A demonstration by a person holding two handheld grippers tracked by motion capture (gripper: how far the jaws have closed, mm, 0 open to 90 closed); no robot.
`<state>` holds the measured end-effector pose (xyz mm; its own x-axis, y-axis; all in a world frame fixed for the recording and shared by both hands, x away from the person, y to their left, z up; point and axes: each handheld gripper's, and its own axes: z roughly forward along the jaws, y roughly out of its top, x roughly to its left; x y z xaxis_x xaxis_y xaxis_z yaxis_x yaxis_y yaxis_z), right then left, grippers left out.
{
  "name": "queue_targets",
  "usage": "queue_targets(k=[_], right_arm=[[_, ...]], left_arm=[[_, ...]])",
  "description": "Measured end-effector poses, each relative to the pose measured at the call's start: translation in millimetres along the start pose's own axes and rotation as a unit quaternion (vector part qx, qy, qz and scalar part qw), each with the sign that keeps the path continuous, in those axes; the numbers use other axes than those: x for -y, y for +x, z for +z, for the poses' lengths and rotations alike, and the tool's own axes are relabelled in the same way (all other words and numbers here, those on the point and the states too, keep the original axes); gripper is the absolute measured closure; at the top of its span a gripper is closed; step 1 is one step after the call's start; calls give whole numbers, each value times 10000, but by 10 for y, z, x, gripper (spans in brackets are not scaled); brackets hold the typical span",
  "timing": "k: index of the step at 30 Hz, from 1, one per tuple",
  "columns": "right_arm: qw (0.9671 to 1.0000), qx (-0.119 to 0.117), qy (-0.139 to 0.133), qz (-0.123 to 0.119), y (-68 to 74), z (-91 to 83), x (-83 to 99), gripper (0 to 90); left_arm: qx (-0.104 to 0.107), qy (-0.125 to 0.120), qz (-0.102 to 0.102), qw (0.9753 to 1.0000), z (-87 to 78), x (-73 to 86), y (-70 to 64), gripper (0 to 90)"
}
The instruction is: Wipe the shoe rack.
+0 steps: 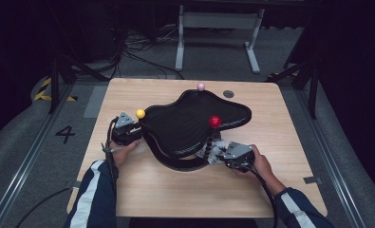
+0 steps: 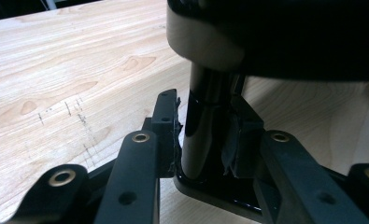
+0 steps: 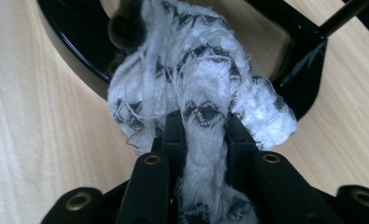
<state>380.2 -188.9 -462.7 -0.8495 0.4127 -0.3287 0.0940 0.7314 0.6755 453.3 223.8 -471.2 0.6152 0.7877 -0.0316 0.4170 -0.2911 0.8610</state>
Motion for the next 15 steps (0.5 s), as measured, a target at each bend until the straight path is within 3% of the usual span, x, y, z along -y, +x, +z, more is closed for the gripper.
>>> queue_targets(k=[3, 4, 8, 15], right_arm=[[9999, -44, -22, 107, 18, 21, 9, 754], [9999, -32, -14, 109, 30, 38, 12, 755], [9998, -67, -24, 168, 22, 19, 14, 756], [9987, -128, -366, 335, 16, -125, -26, 758]], left_arm=[[18, 78, -61, 9999, 31, 15, -15, 690], [-27, 113, 70, 9999, 47, 11, -10, 698], [-35, 126, -47, 9999, 51, 29, -7, 733], [-53, 148, -88, 9998, 54, 31, -13, 736]])
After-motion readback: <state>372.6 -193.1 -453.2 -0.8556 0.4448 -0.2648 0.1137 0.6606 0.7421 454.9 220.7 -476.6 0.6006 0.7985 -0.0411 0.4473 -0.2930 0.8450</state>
